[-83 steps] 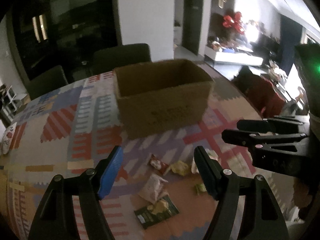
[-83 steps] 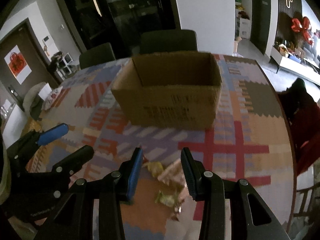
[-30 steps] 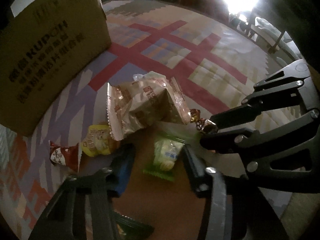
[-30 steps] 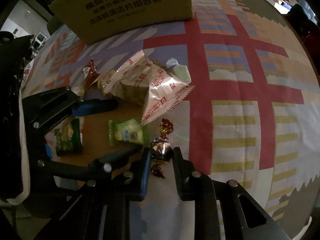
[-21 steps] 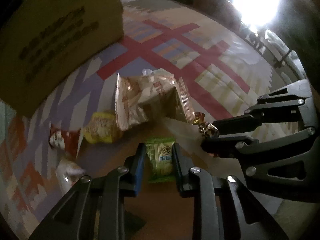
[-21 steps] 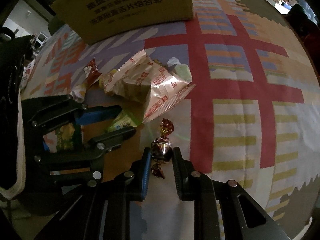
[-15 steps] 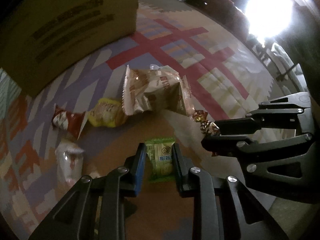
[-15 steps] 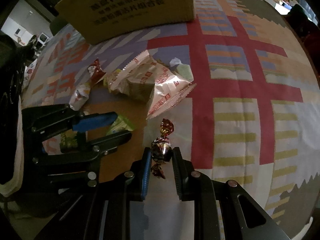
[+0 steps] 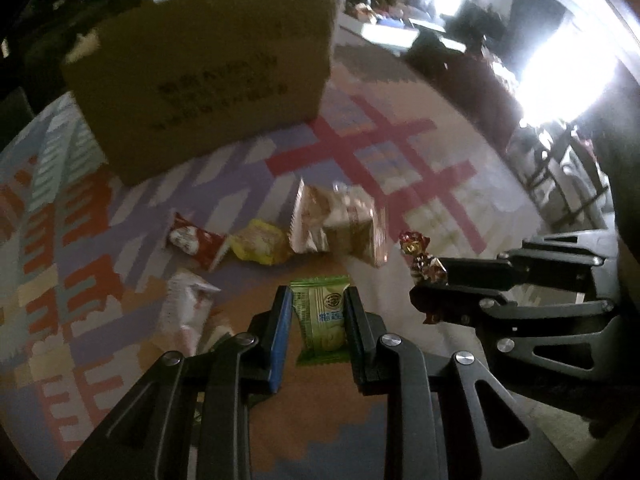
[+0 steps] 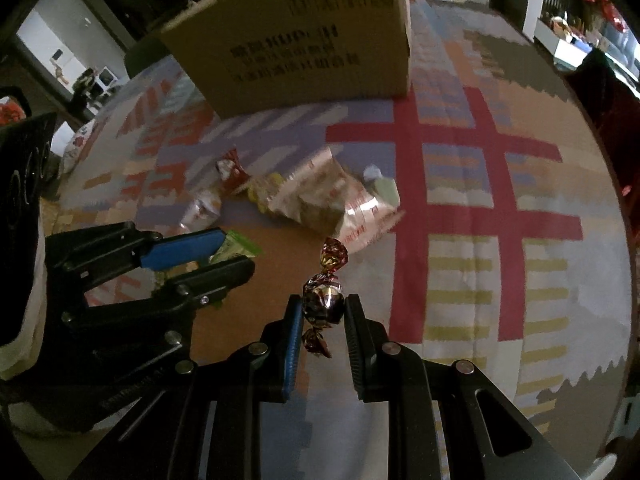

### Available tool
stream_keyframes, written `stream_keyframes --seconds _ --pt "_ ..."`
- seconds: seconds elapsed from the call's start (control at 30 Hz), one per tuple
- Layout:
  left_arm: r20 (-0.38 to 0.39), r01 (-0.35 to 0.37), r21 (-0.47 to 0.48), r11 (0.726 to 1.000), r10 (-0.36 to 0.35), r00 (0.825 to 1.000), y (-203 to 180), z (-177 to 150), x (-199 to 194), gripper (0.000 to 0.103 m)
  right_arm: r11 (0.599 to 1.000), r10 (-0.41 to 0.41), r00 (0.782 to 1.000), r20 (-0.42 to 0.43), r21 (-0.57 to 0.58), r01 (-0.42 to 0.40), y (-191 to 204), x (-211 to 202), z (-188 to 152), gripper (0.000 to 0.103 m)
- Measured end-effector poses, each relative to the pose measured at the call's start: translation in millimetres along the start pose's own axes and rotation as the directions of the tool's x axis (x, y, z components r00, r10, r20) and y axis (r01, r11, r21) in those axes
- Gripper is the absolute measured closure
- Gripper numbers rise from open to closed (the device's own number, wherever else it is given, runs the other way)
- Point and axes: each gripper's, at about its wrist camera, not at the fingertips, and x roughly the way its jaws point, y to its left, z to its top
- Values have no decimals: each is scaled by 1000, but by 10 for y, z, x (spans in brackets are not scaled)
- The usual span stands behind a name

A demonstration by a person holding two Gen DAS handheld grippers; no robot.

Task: Organize snacks
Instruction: 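Carry the green packet and chocolate over the cardboard box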

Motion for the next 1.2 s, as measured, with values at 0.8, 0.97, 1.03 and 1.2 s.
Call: stream_keyframes --seconds 0.8,0.97,1.03,1.2 --pt "320 -75 -83 994 98 942 156 658 -1213 77 994 54 944 324 -105 -20 350 -982 727 81" --pt "360 -112 -91 990 137 923 214 833 -1340 77 993 56 923 380 -114 -14 397 -1144 972 81" --pt "367 -120 -89 989 145 919 231 921 -1377 77 994 59 919 390 -112 -16 410 -1171 1057 81" --pt "386 -114 -76 991 134 913 299 1156 -1430 77 994 61 907 416 -111 -16 417 -1222 1277 81"
